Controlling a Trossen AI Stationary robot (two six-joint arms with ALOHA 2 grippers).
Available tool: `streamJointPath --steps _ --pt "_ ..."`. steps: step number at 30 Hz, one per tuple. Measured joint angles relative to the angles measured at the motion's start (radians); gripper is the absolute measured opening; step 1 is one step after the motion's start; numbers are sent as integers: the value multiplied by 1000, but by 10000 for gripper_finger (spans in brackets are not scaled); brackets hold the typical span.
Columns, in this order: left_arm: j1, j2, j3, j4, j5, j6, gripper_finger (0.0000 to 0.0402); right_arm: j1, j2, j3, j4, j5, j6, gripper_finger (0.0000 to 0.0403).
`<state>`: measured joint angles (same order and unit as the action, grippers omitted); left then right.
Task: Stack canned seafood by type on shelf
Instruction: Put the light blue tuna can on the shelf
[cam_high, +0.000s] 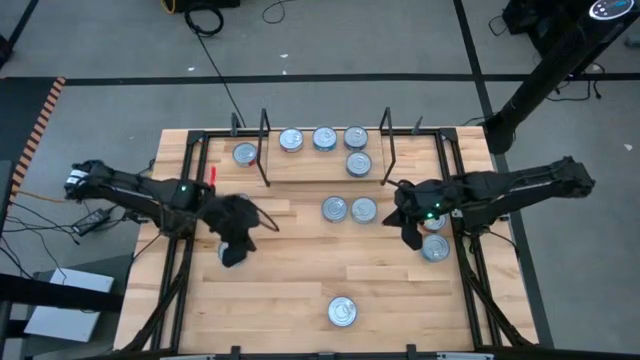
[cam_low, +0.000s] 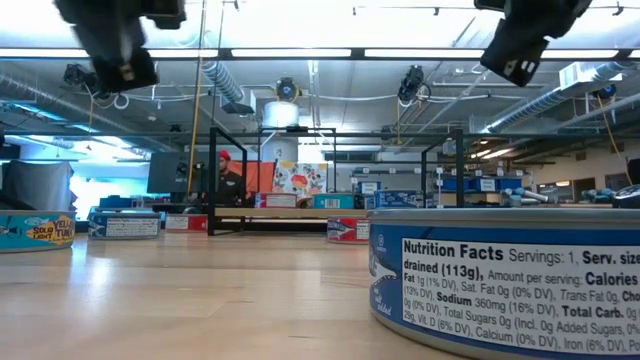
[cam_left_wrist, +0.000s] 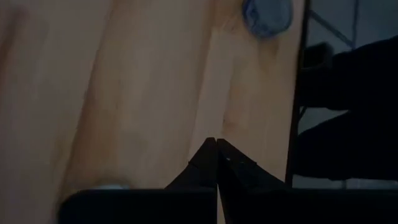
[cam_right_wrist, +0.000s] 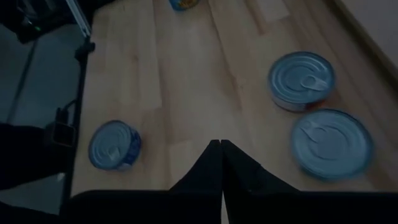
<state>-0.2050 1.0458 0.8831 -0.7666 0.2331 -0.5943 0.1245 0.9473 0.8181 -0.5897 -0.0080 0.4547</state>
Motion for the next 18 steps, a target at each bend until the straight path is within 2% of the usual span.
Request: streamJointPath --steps 4,10,14,18 --pt "-76 1 -21 7 -82 -204 2 -7 -24 0 -39 3 -31 9" --pt "-212 13 -36 2 -286 -481 3 -7 -47 0 -98 3 -85 8" --pt "-292 62 -37 -11 -315 -584 14 -9 -47 0 -104 14 -134 9" --pt "-350 136 -37 -18 -319 -610 32 -22 -47 0 -101 25 -148 9"
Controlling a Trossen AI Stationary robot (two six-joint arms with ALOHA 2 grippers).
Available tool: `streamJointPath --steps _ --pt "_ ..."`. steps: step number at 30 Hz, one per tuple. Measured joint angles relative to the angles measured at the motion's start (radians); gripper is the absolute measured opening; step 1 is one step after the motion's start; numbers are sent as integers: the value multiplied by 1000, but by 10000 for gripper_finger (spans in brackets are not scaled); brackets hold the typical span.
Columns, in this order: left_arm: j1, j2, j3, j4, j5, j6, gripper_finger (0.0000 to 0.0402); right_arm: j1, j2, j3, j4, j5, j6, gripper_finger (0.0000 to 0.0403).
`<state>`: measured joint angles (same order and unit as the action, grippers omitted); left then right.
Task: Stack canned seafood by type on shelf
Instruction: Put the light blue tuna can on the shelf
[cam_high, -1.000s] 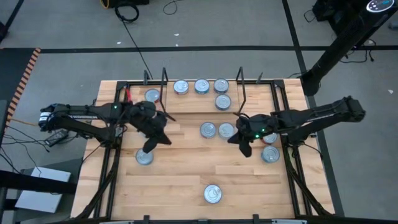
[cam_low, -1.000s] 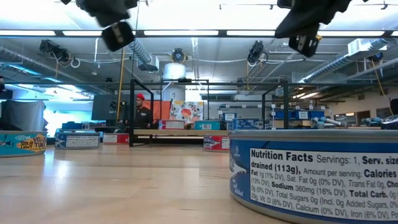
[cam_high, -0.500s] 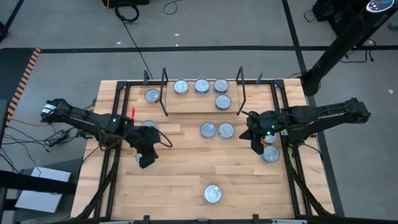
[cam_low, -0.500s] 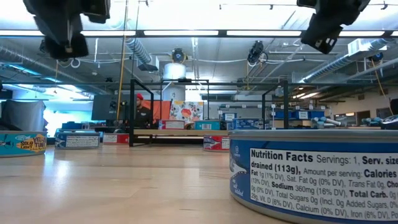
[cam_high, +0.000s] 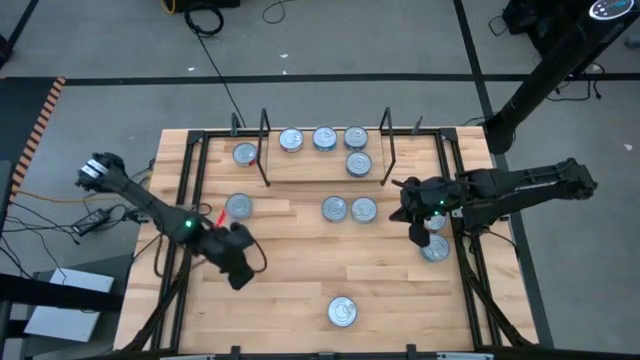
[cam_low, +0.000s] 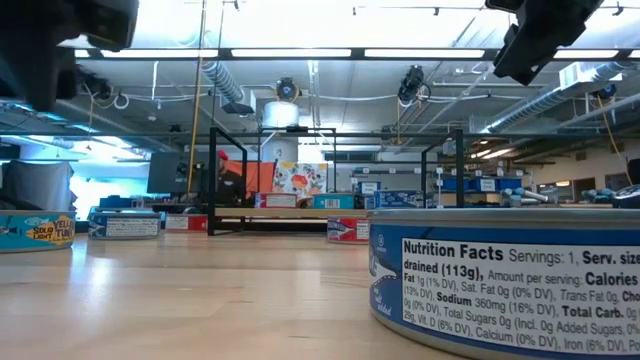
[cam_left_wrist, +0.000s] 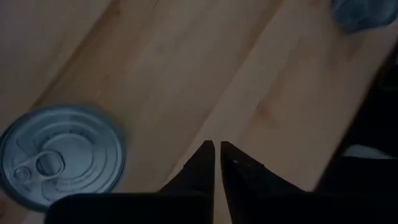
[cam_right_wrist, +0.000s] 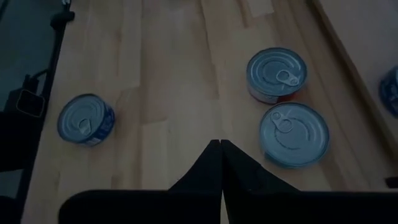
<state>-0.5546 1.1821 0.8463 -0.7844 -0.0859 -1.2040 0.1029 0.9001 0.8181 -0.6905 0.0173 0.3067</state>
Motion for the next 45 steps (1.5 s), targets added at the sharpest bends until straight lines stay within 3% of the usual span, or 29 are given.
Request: streamJointPath --steps 11,19,25,32,42,45 --pt "-22 205 0 -82 -2 -64 104 -28 0 0 -2 -1 -49 9" --pt "-22 297 0 -105 5 -60 112 -28 0 0 -2 4 -74 9" --pt "-22 372 0 -107 32 -58 89 -28 0 0 0 15 -75 9" --pt "-22 402 3 -14 40 -31 9 -28 0 1 1 15 -75 9" --pt "-22 400 142 5 40 109 2 -28 0 1 1 15 -75 9" --pt "-22 400 209 -86 30 91 2 -28 0 1 1 15 -75 9"
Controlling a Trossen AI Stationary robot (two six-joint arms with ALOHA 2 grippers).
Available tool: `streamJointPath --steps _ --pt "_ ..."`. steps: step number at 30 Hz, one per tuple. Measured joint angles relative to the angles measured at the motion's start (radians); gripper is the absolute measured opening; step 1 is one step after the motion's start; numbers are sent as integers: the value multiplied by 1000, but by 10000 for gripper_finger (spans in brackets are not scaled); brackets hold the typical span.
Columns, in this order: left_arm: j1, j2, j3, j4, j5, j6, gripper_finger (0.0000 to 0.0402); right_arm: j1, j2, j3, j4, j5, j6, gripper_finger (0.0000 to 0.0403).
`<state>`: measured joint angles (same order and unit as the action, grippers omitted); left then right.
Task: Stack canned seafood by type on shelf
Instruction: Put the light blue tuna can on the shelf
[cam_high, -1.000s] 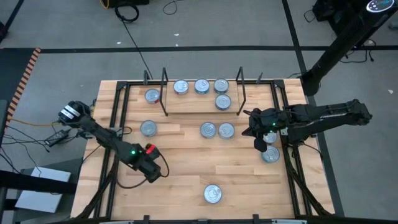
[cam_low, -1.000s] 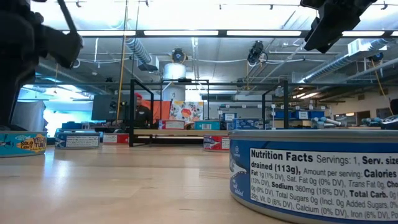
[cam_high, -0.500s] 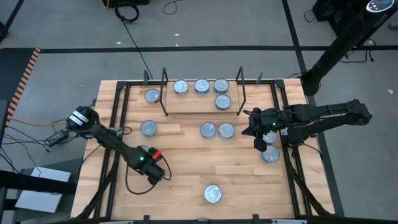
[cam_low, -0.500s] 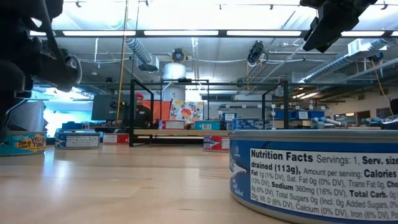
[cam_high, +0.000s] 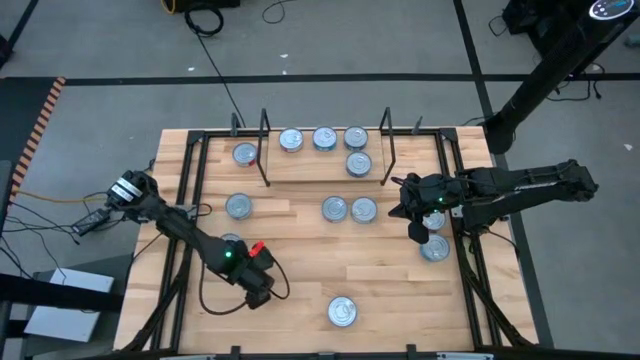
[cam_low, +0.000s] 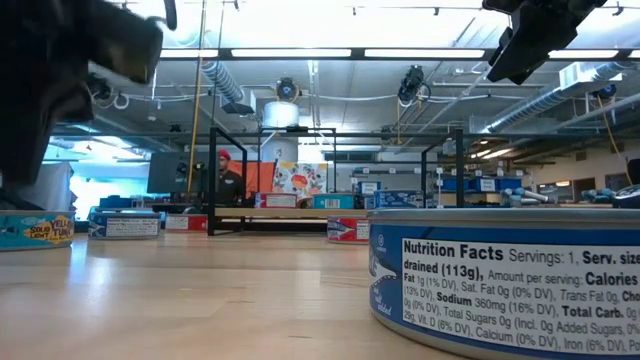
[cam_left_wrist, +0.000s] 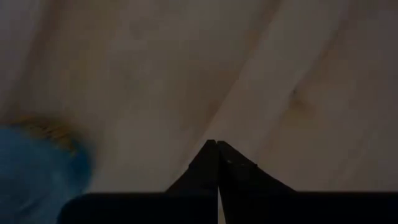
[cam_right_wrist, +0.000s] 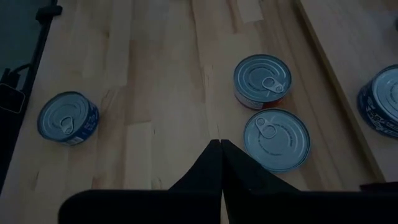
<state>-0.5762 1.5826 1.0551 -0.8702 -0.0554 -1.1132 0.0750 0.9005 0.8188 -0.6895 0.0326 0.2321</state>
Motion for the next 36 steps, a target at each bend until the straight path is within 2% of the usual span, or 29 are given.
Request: streamJointPath --steps 4,7,9,13,16,21,24,29,32,36 --pt "2 -2 63 -289 -75 -153 6 0 0 0 1 0 -3 9" --pt "17 -2 60 -363 -67 -199 31 0 0 0 11 0 -22 9" --pt "26 -2 46 -347 -51 -200 56 0 0 0 16 1 -29 9" --pt "40 -2 -4 -185 -32 -200 111 -1 0 0 16 3 -50 9" --pt "54 1 -54 -178 -32 -222 145 -1 0 0 16 16 -52 9" --pt "83 3 -130 -142 3 -235 170 -1 0 0 16 19 -68 9" --pt "87 -2 -152 -82 19 -198 172 -1 0 0 16 19 -71 9" --pt "87 -1 -158 -79 14 -146 157 -2 0 0 16 19 -71 9" --pt "87 0 -160 -83 10 -120 126 -10 0 0 21 19 -76 9" --pt "93 0 -157 -71 -1 -83 62 -31 0 0 21 19 -80 9"
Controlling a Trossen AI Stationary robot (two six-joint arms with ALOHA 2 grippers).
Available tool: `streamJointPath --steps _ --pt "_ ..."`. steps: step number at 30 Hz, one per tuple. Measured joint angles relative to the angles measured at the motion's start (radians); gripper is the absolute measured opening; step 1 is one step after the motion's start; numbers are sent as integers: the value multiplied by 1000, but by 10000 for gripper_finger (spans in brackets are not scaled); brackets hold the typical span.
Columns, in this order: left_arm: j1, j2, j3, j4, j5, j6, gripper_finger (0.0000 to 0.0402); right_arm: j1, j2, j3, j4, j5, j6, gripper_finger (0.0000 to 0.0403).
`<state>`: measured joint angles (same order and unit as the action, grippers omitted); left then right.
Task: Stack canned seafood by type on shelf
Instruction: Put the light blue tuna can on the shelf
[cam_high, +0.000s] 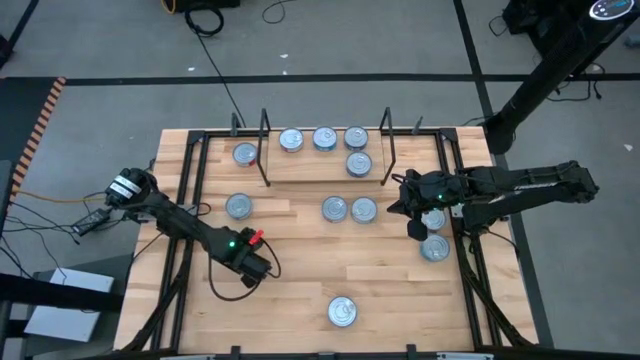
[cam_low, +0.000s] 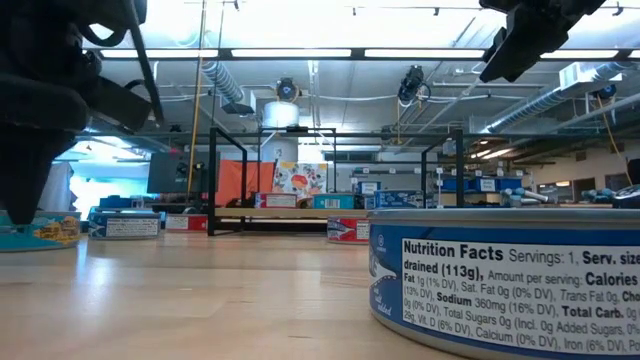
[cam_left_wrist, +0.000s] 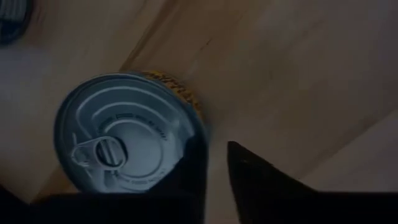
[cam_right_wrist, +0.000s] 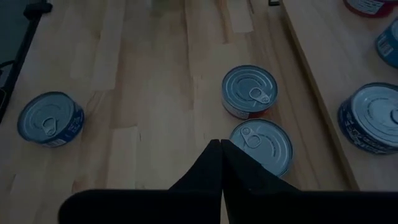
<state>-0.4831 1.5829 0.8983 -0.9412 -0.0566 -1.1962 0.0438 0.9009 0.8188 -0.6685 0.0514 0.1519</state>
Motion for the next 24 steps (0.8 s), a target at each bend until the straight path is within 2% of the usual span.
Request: streamJointPath --steps 2,4,19,24 --pt "5 1 12 8 -2 39 26 -10 0 0 0 0 -12 9" --pt "11 3 32 23 -8 74 8 -20 0 0 0 0 -23 9" --pt "81 5 193 241 -22 389 1 -45 0 0 0 -1 -43 9" --pt "101 5 233 379 44 498 1 -45 0 0 0 -3 -43 9"
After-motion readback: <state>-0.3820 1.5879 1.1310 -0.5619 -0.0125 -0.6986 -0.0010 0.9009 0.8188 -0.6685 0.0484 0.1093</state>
